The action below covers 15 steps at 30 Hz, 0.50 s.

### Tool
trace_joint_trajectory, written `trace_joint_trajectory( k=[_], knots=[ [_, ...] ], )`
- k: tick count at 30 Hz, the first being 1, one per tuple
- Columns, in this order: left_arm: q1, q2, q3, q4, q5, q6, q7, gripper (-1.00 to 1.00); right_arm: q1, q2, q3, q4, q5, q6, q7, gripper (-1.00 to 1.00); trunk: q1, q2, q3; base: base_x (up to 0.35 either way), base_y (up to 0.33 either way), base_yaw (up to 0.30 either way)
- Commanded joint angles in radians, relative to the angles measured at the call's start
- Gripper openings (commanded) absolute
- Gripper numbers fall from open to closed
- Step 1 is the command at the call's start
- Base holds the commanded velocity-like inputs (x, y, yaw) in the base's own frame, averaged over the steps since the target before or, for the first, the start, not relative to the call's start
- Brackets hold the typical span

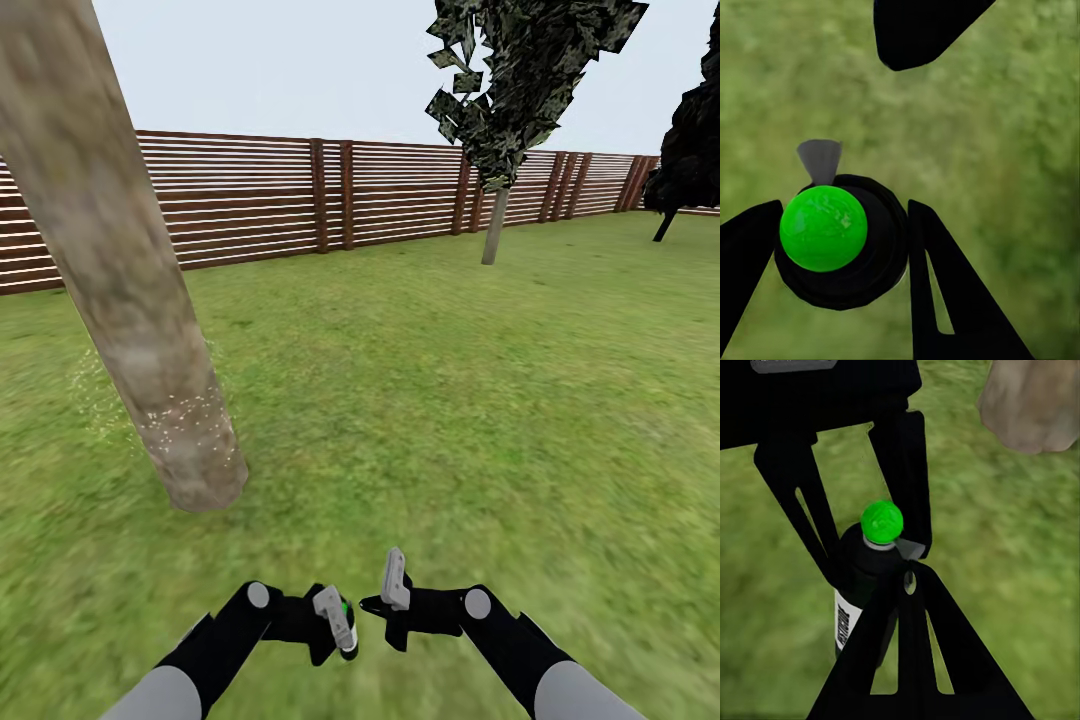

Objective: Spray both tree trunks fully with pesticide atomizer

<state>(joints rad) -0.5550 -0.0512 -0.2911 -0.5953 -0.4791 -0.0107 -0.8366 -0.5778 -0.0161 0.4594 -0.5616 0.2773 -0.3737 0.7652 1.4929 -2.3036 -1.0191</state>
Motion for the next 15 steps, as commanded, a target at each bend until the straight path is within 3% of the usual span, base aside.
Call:
trace_joint_trajectory(
  k=[1, 9, 15],
  knots=[
    [0.0, -0.002, 0.001, -0.001, -0.007, -0.002, -0.003, -1.0, 0.0, -0.001, 0.002, -0.001, 0.008, -0.005, -0.003, -1.0, 0.0, 0.0, -0.001, 0.0, 0.0, 0.0],
    [0.0, -0.026, 0.002, -0.001, -0.004, -0.004, -0.003, -1.0, 0.0, -0.001, 0.001, -0.001, 0.008, -0.005, -0.003, -1.0, 0.0, 0.0, -0.001, 0.0, 0.0, 0.0],
    [0.0, -0.03, 0.003, -0.001, -0.004, -0.005, -0.003, -1.0, 0.0, -0.001, 0.001, -0.001, 0.008, -0.005, -0.003, -1.0, 0.0, 0.0, -0.001, 0.0, 0.0, 0.0]
  ],
)
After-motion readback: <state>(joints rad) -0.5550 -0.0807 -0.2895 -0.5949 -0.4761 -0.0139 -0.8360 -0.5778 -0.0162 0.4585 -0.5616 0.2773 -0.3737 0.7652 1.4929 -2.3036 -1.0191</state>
